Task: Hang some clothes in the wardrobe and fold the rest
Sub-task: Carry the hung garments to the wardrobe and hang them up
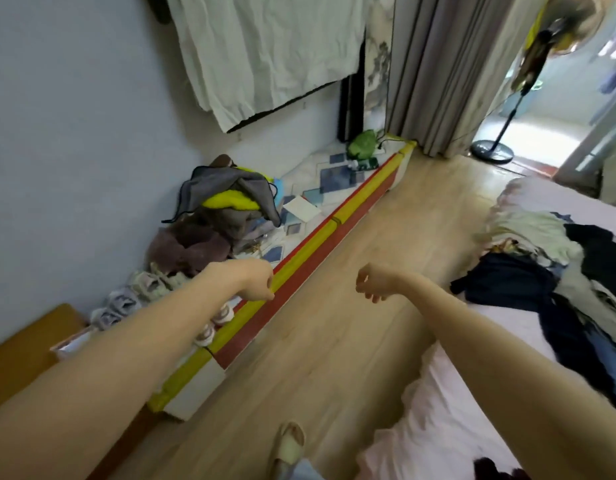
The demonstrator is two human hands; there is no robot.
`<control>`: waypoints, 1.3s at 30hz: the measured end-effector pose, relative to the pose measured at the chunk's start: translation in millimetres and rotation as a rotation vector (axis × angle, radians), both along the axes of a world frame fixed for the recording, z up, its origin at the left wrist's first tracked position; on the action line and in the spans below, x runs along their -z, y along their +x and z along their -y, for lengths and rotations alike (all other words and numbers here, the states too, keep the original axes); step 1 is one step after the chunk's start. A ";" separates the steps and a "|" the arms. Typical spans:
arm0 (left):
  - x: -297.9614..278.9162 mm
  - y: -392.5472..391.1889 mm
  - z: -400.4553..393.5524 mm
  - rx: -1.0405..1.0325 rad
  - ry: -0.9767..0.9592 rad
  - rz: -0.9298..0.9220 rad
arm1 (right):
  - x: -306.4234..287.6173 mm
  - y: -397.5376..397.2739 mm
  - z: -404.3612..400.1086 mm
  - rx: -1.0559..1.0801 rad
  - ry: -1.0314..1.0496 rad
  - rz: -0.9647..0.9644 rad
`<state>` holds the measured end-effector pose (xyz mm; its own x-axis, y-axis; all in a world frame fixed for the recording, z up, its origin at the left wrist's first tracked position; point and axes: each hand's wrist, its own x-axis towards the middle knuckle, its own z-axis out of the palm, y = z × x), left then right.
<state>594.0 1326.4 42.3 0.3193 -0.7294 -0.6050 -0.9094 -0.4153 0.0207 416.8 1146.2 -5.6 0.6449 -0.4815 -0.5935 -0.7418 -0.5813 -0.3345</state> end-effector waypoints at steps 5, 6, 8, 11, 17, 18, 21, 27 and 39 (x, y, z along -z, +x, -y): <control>-5.6 38.8 148.8 0.178 -0.061 0.020 | -6.5 19.3 104.1 0.200 -0.022 0.044; -7.2 43.2 182.6 0.220 -0.073 0.019 | -10.8 18.2 126.5 0.254 -0.026 0.047; -8.4 45.6 233.2 0.293 -0.089 -0.007 | -17.8 13.0 159.4 0.321 -0.032 0.040; -1.5 43.6 314.5 0.444 -0.101 -0.013 | -18.0 -4.5 208.0 0.407 -0.075 0.014; 5.6 16.7 486.5 0.747 -0.142 -0.053 | -6.2 -59.6 306.9 0.700 -0.163 -0.045; 4.6 10.3 513.7 0.800 -0.137 -0.047 | -5.8 -67.7 322.2 0.760 -0.174 -0.057; -0.6 -5.7 601.2 0.948 -0.115 -0.051 | -3.8 -90.1 362.3 0.959 -0.140 -0.054; -4.9 -68.4 747.2 1.175 -0.085 -0.056 | -2.9 -136.7 413.3 1.280 -0.097 -0.013; 50.1 -286.4 996.7 1.418 -0.030 -0.120 | 43.3 -288.4 607.8 1.721 -0.164 0.133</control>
<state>307.6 329.7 -7.8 -0.7320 -0.3961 -0.5544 -0.5402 0.8332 0.1180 128.5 538.4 -49.0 -0.5934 -0.6590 -0.4621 -0.4726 0.7500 -0.4627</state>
